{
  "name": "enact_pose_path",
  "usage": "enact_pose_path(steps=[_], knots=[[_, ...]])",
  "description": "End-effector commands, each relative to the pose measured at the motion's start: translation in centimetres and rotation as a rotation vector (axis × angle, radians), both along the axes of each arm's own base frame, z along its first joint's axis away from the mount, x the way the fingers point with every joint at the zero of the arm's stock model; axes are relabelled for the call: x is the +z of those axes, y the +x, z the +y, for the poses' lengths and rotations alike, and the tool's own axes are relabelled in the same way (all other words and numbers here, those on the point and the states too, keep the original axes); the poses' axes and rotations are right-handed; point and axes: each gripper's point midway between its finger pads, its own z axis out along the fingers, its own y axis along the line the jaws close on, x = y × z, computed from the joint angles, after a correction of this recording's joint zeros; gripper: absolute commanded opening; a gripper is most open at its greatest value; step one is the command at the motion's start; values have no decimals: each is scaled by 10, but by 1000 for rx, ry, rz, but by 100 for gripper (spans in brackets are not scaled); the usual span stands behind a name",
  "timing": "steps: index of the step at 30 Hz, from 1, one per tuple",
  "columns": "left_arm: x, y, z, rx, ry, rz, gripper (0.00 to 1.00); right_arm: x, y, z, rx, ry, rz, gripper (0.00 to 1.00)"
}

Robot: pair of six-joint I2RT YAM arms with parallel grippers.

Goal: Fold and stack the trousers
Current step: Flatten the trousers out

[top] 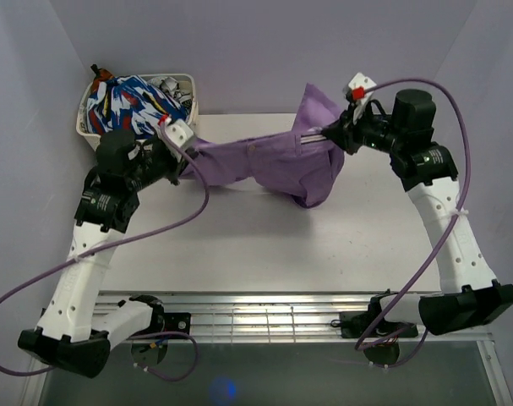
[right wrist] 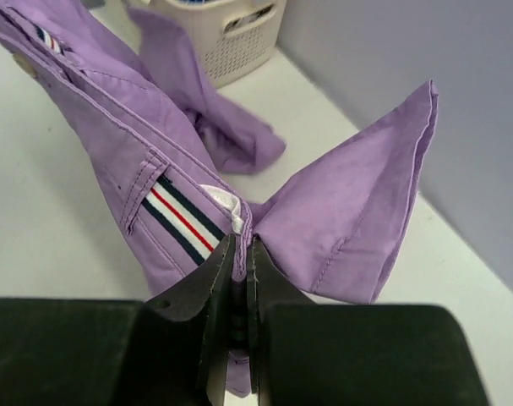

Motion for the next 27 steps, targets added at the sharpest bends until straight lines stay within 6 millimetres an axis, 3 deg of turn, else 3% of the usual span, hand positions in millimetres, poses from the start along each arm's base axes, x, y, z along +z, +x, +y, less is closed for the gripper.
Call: enact_pose_path(steps=[1, 3, 4, 5, 7, 8, 13, 19, 21, 27], knots=[[-59, -59, -9, -198, 71, 92, 0, -88, -22, -7, 44, -95, 156, 8], [-91, -83, -5, -237, 113, 136, 0, -133, -36, -8, 68, -125, 278, 16], [-127, -91, -3, -252, 138, 208, 0, -164, -43, -10, 68, -145, 367, 21], [-143, -97, -1, -255, 154, 245, 0, -185, -43, -10, 65, -159, 438, 41], [-176, -105, 4, -253, 183, 308, 0, -216, -53, -15, 60, -196, 558, 56], [-187, -106, 7, -245, 201, 332, 0, -233, -53, -21, 35, -222, 616, 71], [-220, -108, 20, -223, 289, 369, 0, -247, -77, -32, 62, -223, 687, 95], [-235, -110, 25, -217, 322, 388, 0, -237, -115, -22, 178, -152, 735, 98], [-235, -110, 24, -224, 318, 384, 0, -236, -109, -16, 171, -106, 725, 97], [-231, -104, 25, -194, 312, 382, 0, -272, -99, -2, 172, -39, 887, 94]])
